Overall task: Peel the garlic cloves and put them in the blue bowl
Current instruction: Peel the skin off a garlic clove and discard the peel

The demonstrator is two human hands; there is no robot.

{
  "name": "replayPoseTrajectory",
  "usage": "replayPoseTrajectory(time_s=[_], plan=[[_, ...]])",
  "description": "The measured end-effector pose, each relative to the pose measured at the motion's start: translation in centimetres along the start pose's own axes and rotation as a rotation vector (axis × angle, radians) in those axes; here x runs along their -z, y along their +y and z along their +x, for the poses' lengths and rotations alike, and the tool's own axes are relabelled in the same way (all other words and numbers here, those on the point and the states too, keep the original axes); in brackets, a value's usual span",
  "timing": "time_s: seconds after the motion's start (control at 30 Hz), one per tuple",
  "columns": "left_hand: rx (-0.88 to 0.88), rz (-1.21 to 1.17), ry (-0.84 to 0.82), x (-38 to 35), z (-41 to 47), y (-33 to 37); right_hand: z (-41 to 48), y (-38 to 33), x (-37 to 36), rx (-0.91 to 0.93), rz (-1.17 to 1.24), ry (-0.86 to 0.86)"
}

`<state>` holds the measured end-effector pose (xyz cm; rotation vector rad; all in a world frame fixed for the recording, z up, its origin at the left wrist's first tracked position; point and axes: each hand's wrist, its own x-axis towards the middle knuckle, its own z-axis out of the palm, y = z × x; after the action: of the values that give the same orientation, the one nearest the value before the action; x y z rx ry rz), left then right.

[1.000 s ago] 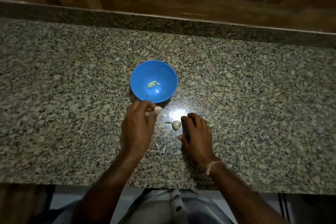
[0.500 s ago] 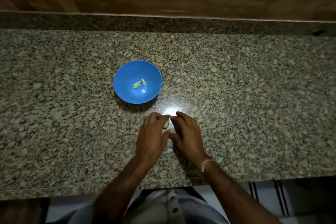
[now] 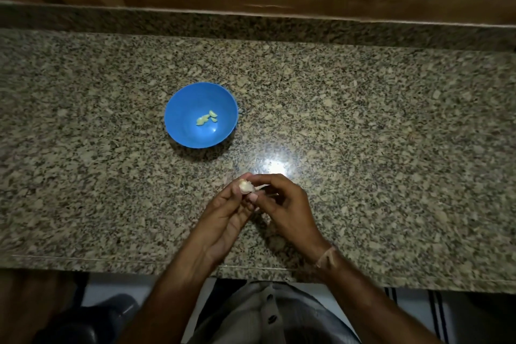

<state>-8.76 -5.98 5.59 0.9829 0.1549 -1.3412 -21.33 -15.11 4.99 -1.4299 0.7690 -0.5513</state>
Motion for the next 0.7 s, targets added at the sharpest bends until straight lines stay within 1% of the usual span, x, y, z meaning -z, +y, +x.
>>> replayPoseTrajectory(time_s=[0.23,0.37,0.53,0.7], plan=[[-0.085,0.035,0.01,-1.0,-1.7,-0.4,-0.2,-1.3,0.8,0.194,-0.166,-0.059],[-0.138,0.136,0.05,-1.5,-2.3,-0.6,-0.7,-1.5,1.2,0.333,-0.319,-0.059],[-0.209,0.276,0.113,-1.8,-2.8,-0.9,-1.6,-1.4,1.4,0.379,-0.424,-0.055],[-0.232,0.361,0.13,-2.1,-3.4,-1.3,-2.5,-1.5,1.6,0.385,-0.458,-0.044]])
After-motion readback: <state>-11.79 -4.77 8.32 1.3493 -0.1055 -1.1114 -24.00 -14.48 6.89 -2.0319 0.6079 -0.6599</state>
